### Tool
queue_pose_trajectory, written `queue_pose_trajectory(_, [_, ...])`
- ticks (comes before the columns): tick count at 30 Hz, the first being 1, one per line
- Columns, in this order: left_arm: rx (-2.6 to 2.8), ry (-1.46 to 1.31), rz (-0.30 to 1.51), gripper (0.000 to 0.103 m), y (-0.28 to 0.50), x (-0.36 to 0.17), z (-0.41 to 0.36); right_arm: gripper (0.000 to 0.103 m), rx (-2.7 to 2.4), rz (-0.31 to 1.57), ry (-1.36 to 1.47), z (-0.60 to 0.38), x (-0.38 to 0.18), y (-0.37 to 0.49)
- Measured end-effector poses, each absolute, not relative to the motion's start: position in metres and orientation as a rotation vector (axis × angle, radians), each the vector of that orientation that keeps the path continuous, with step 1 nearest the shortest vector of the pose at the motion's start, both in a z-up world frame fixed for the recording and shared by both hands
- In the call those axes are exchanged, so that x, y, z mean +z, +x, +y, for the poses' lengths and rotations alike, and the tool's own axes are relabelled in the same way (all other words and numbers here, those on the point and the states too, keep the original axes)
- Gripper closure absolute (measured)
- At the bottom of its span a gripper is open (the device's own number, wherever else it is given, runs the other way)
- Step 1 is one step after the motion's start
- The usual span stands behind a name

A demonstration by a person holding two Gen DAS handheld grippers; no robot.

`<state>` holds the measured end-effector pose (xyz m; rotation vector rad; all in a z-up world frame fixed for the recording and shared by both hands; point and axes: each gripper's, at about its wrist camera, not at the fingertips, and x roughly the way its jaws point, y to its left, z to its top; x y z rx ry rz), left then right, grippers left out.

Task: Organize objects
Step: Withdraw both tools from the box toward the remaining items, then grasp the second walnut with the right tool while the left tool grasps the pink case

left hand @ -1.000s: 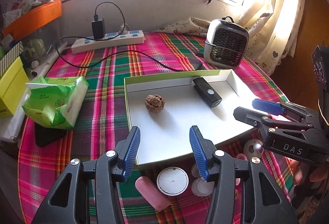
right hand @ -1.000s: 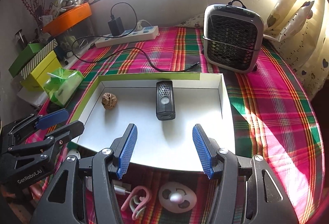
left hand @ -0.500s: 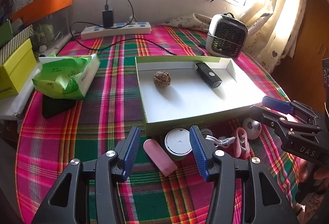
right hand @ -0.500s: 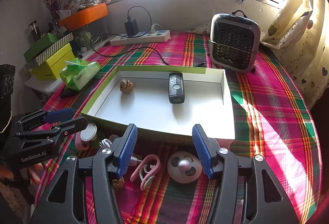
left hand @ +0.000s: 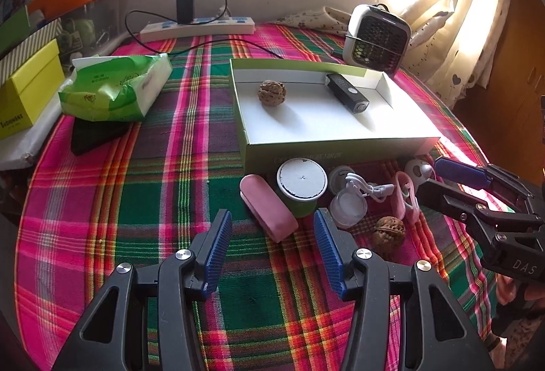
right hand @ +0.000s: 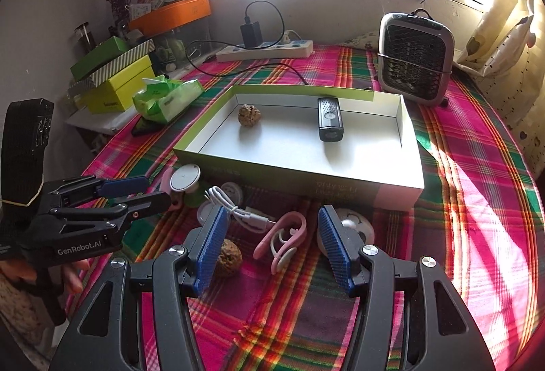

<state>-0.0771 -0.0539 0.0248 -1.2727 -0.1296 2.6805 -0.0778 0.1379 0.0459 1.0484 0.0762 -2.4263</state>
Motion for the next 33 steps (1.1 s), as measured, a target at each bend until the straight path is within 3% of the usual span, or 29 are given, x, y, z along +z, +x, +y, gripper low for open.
queue_pose_trajectory(33, [2.699, -1.332, -0.110, 0.054, -0.085, 0.010, -0.072, 0.047, -2.187, 0.192, 1.076, 0.098, 0.018, -0.062])
